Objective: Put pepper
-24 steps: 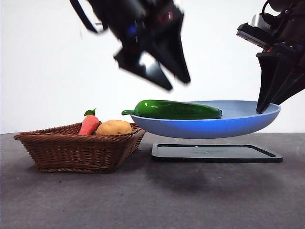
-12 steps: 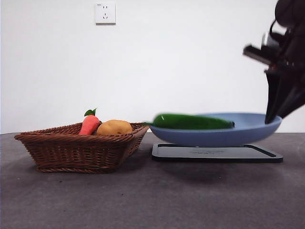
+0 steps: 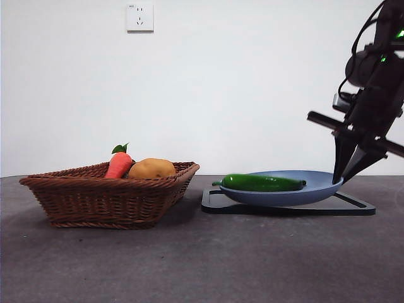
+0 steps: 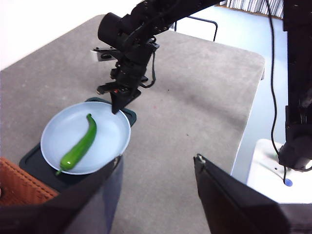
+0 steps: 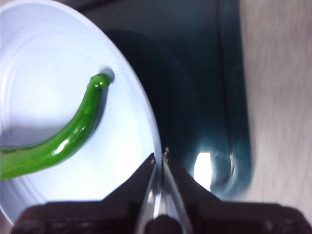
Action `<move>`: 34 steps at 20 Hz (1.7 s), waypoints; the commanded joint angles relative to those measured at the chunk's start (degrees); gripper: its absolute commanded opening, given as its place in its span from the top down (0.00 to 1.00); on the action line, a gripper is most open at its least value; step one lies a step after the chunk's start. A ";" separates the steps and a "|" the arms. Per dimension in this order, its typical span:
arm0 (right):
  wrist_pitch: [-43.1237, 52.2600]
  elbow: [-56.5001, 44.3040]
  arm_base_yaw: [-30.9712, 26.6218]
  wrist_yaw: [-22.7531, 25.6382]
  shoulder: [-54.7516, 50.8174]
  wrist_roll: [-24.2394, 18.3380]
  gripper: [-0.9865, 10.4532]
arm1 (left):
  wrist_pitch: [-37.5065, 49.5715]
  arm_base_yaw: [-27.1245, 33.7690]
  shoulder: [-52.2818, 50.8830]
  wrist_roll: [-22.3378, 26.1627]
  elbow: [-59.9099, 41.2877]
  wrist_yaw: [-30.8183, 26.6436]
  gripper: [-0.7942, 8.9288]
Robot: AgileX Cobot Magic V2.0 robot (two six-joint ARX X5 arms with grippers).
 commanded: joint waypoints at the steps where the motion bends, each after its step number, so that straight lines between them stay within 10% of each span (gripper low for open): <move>1: 1.90 2.01 0.09 -0.33 2.27 0.17 0.91 | -0.13 -0.59 0.39 -0.66 0.92 0.02 0.65; 15: 0.07 2.01 0.09 -0.13 -0.96 -2.73 0.74 | -2.10 -0.59 0.39 -0.61 0.92 -0.13 0.65; 30: -39.52 2.01 6.27 -0.37 -44.19 -17.70 0.75 | -5.88 -0.59 0.66 0.02 0.92 -4.72 0.66; 34: -39.50 2.01 8.74 -4.57 -49.94 -20.57 0.91 | -5.86 -0.59 0.66 -0.02 0.92 -4.66 0.92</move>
